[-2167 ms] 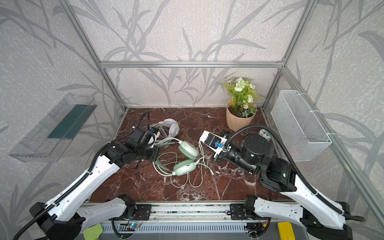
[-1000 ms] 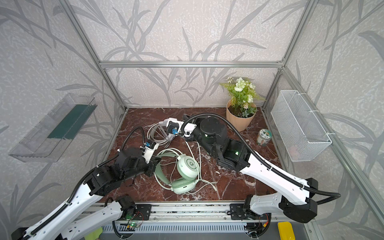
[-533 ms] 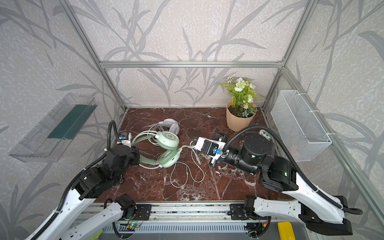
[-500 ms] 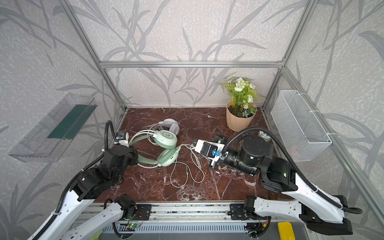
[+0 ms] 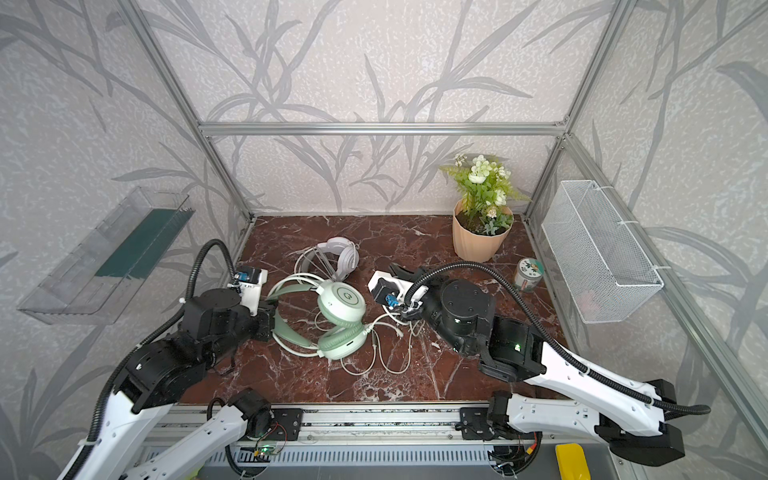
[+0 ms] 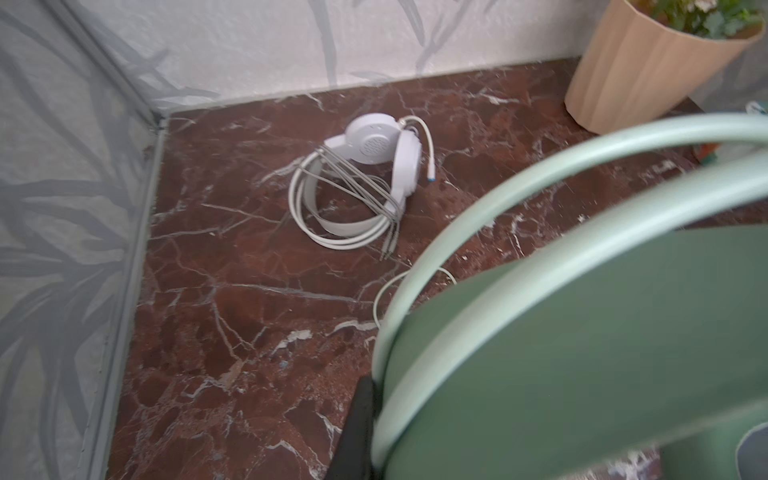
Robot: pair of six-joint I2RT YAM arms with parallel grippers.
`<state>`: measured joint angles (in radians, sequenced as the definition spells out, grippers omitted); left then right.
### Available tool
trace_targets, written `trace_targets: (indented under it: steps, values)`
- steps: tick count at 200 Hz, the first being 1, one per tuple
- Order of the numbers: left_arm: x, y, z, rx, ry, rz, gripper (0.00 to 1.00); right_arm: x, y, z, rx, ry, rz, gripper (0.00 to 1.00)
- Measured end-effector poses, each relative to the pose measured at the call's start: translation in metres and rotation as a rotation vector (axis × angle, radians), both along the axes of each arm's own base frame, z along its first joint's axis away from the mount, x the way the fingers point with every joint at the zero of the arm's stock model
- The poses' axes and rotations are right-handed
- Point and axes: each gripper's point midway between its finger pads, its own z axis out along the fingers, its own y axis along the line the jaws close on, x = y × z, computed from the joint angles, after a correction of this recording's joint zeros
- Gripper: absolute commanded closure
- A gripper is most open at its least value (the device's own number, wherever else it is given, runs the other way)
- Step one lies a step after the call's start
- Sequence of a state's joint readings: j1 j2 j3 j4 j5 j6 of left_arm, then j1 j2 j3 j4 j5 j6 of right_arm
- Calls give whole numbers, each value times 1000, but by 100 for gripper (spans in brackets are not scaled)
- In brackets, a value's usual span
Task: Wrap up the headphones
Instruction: 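Carry the cable over the headphones with the right gripper while the left gripper holds them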
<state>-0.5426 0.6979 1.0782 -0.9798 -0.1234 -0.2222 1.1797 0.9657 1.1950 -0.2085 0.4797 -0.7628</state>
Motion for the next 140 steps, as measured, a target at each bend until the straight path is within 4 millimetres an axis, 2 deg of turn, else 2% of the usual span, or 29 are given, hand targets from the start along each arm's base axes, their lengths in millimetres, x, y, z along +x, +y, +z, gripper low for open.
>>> trace_targets:
  steps: [41, 85, 140]
  values:
    - [-2, -45, -31, 7, 169, -183, 100, -3, 15, 11, -69, -142, 59, 100]
    - [-16, -79, -47, -5, 270, -329, 100, 5, 47, 8, -131, -167, 122, 100]
    - [-27, -104, -45, -35, 274, -425, 100, 57, 56, 24, -54, -88, 79, 100]
